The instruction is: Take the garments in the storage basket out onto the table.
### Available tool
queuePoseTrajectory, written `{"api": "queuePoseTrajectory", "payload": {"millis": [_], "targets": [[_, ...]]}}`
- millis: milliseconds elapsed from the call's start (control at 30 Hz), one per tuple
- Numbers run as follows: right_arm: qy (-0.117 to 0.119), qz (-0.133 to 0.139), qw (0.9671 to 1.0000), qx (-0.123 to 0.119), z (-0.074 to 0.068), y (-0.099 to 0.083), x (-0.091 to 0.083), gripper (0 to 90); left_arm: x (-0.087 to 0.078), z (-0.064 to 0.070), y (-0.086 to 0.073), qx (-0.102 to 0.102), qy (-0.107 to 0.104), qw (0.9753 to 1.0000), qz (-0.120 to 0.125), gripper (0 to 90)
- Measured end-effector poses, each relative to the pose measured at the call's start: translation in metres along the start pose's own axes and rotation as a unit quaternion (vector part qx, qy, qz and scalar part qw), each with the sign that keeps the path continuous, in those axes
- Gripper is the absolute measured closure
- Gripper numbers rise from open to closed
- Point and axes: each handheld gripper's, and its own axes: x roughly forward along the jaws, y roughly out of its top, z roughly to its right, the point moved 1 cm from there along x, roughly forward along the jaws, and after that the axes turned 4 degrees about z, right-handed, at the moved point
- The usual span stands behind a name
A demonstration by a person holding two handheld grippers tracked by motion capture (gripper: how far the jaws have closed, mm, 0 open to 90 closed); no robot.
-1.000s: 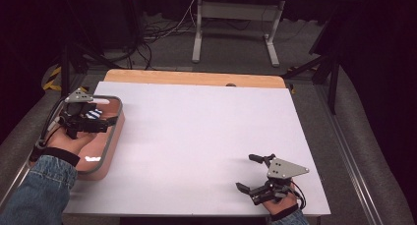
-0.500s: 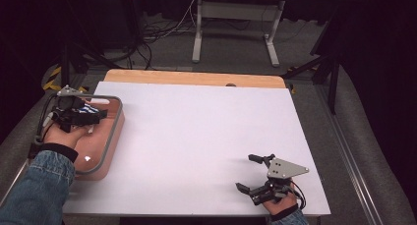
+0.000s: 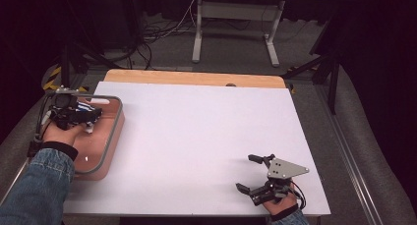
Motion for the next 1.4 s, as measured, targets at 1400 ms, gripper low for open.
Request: {"api": "queuePoseTrajectory", "payload": {"millis": [1400], "targets": [[0.016, 0.002, 0.9998, -0.006, -0.002, 0.0, 0.001, 2.1, 0.022, -0.029, -0.016, -0.07, 0.044, 0.9927, -0.088, 36.4]]}}
